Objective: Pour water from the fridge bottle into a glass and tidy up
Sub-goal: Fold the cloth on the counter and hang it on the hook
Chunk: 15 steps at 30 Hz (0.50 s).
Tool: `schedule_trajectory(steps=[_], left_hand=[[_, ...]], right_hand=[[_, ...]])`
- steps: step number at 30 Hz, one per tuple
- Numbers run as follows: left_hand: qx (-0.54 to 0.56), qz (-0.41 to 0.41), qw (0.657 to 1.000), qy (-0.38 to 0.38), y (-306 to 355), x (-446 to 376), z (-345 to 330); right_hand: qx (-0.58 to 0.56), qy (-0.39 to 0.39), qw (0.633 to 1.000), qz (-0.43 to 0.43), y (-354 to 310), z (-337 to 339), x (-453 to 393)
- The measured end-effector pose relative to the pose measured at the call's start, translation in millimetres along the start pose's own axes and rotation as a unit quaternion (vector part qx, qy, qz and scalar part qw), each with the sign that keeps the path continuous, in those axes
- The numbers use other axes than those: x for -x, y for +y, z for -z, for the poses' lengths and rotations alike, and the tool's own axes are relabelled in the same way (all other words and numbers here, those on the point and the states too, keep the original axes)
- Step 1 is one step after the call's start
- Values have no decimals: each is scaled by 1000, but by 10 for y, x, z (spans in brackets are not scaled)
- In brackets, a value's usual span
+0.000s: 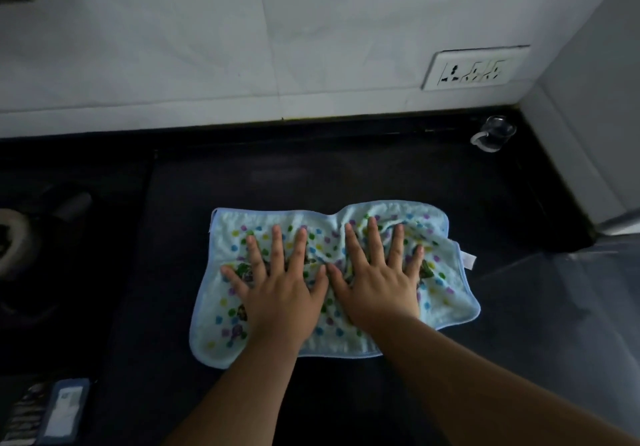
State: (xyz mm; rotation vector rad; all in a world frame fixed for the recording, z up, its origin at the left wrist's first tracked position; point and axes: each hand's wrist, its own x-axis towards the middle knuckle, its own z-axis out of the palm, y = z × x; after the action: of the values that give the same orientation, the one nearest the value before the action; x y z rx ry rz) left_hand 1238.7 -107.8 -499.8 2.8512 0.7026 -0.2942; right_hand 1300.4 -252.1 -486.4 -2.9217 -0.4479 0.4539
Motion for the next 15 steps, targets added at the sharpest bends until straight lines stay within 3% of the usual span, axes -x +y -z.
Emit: schedule_trajectory(steps=[8,15], left_hand=[[-10,-24,1000,14,244,-624,93],[10,-51,998,19,967,-1133,56]], right_hand=[[-23,35,999,27,-136,48,-639],[-40,66,997,-17,420,231,-1150]])
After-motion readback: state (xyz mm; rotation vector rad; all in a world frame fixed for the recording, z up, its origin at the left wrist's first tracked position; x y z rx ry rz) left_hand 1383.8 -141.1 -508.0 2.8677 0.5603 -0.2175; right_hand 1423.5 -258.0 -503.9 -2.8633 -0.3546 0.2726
